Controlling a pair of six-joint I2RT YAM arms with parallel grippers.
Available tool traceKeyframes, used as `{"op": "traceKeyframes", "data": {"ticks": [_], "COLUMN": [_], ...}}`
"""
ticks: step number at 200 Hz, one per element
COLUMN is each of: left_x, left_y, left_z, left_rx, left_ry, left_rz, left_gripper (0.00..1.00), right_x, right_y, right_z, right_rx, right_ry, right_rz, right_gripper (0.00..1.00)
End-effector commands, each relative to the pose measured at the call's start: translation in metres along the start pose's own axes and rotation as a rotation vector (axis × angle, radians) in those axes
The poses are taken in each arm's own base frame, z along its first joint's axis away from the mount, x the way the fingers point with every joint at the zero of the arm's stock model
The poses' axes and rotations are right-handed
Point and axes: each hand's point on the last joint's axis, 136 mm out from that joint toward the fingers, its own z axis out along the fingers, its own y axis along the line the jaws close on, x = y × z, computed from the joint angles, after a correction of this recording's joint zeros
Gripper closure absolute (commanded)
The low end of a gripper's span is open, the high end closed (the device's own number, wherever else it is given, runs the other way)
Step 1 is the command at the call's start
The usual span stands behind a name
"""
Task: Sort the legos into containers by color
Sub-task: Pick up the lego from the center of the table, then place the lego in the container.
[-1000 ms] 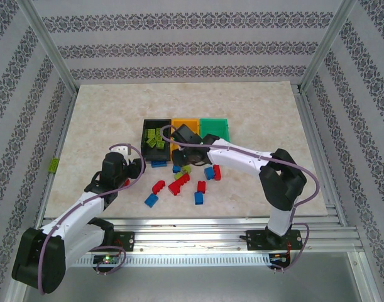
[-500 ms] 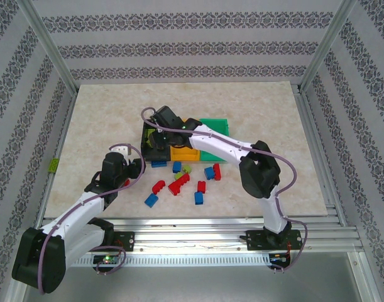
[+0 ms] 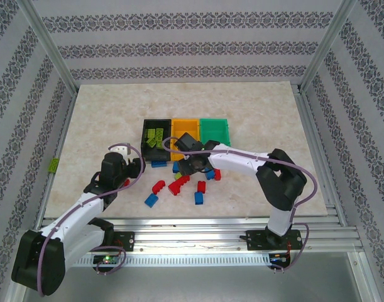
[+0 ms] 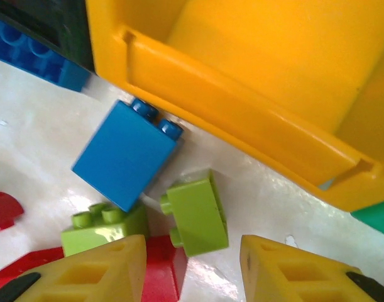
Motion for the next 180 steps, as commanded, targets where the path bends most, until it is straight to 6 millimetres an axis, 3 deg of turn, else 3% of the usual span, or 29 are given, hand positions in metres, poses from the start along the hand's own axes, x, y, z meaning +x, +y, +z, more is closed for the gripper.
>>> {"op": "traceKeyframes", "data": {"ticks": [1,56,86,125,160,180], "left_x": [-0.002,-0.002,-0.002,-0.002,-0.002,-0.003], "left_y": [0.002,0.004,0.004,0.003,0.003,0.003], "left_z": [0.0,0.0,0.0,0.0,0.0,-0.001], "left_rx": [-0.003,-0.009,-0.009,-0.004,-0.004,-0.007], "left_ry": [-0.016,-0.013,-0.014,-0.015,-0.015,-0.019], "left_rz": [-0.011,-0.008,-0.008,-0.011,-0.01,-0.009], "left_gripper": [0.41,0.41,0.41,0.41,0.41,0.41], "right_x": [-0.004,-0.012,-0.01,-0.025,-0.062,-0.089], "right_y": [-0.008,-0.002,0.0,0.008,0.032,0.049], "right_z": [0.002,0.024,0.025,-0.002,-0.038,-0.049], "right_rx": [0.025,0.027,0.023,0.009,-0.071,-0.136], "right_ry": [-0.014,0.016,0.022,-0.039,-0.147,-0.202], "right_rz": [-0.008,-0.016,-0.016,-0.028,-0.037,-0.03], "right_gripper": [0.56,0.6,0.74,0.77,0.78,0.77]}}
